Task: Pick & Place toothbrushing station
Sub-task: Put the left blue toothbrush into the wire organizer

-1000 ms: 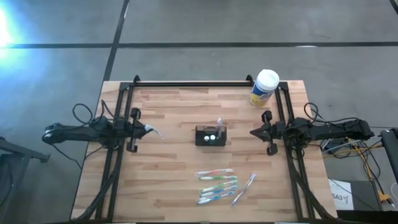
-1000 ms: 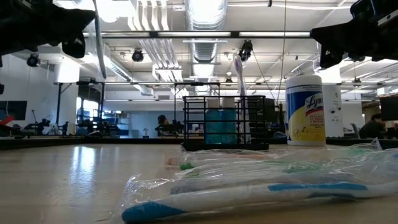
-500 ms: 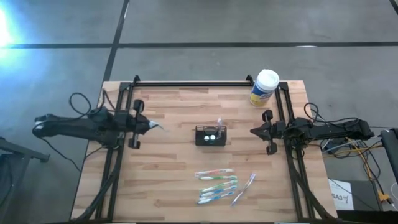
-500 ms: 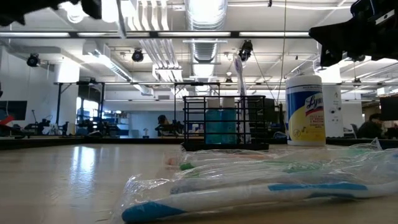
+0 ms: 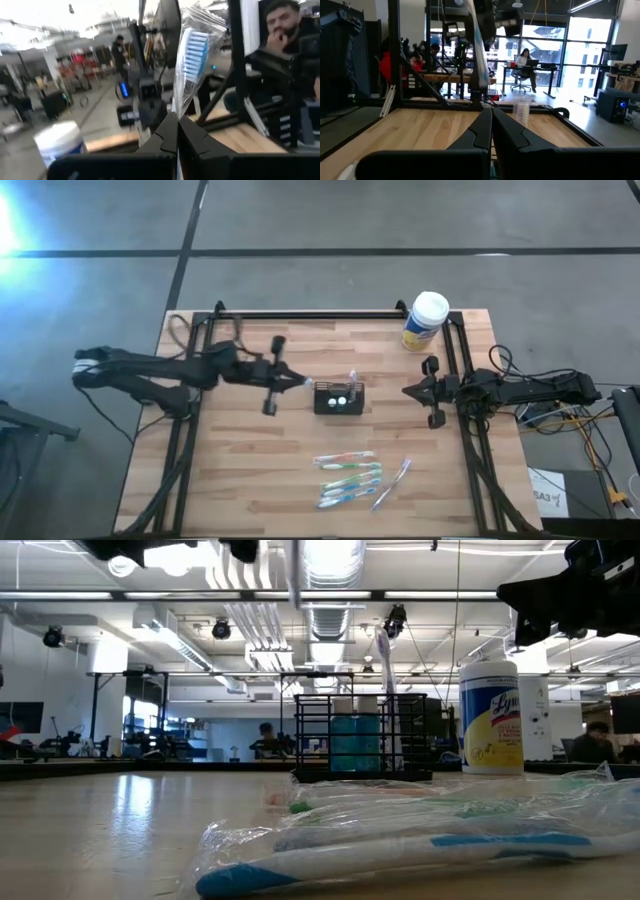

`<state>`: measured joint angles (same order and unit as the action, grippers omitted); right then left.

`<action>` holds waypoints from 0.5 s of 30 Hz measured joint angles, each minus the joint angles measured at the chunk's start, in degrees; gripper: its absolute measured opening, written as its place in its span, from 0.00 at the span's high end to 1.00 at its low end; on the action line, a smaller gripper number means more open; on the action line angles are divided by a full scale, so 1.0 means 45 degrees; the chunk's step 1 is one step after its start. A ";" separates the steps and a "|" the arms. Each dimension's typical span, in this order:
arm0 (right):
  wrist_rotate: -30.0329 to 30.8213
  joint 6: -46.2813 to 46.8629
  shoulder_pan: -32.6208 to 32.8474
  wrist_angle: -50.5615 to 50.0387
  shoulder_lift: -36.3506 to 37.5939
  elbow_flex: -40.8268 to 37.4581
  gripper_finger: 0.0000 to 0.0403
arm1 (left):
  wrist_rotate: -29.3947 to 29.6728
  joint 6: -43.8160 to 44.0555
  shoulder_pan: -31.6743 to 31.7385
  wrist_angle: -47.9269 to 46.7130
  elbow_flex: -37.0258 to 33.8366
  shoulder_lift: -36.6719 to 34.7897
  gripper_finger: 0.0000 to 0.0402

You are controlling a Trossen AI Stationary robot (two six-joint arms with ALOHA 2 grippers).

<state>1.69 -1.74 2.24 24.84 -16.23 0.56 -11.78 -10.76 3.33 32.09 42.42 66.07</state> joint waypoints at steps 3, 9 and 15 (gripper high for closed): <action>-0.0003 0.0000 0.0000 0.0000 0.0000 0.0000 0.98 | -0.0503 0.0309 0.0456 0.0510 0.0032 0.0851 1.00; -0.0005 -0.0049 0.0000 -0.0005 0.0000 0.0000 0.98 | -0.1227 0.1398 0.1405 0.2384 -0.0434 0.2082 1.00; -0.0007 -0.0092 0.0000 -0.0005 0.0000 0.0000 0.98 | -0.1509 0.2329 0.1868 0.4175 -0.1012 0.3109 1.00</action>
<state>1.66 -2.15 2.24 24.82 -16.23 0.56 -18.57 -0.28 11.74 50.88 37.87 80.06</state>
